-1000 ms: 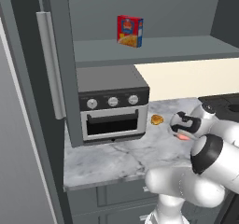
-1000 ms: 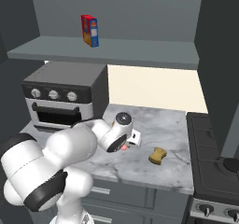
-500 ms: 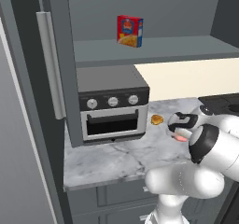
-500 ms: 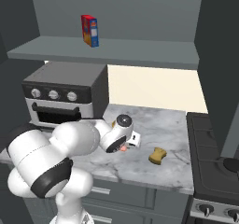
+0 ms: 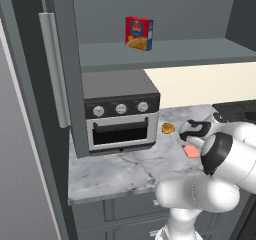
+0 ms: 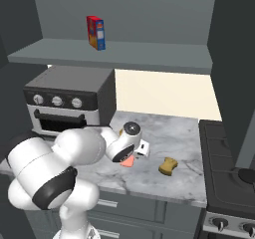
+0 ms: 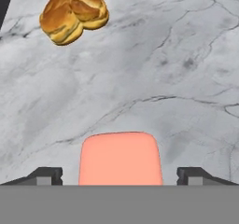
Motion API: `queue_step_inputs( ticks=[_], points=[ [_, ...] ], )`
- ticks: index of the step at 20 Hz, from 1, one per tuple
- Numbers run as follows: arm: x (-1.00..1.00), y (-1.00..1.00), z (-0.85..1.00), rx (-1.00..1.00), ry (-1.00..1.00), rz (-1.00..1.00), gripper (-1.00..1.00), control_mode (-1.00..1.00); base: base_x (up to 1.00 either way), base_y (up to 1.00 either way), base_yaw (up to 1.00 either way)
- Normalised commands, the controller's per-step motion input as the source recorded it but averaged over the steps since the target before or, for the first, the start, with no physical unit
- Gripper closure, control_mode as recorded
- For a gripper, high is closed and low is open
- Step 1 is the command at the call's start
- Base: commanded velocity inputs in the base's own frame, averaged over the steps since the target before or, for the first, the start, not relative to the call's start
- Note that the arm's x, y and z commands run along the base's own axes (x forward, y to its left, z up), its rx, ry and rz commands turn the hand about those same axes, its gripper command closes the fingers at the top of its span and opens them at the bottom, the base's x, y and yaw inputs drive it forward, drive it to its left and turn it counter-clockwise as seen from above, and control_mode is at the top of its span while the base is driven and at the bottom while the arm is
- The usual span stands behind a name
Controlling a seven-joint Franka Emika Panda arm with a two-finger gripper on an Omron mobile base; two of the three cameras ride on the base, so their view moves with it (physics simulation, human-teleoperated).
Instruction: Pick the sponge and bar soap from the cabinet and place them on the counter.
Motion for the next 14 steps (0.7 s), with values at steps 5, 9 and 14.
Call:
queue_step_inputs(
  ticks=[5, 9, 14],
  points=[
    [-0.15, 0.00, 0.19, 0.00, 0.00, 0.00, -1.00, -1.00, 0.00, 0.00, 0.00],
    [-0.23, 0.00, 0.40, -0.01, 0.00, 0.00, -1.00, -1.00, 0.00, 0.00, 0.00],
    [-0.22, 0.05, 0.52, -0.03, 0.00, -0.01, -1.00, -1.00, 0.00, 0.00, 0.00]
  ],
)
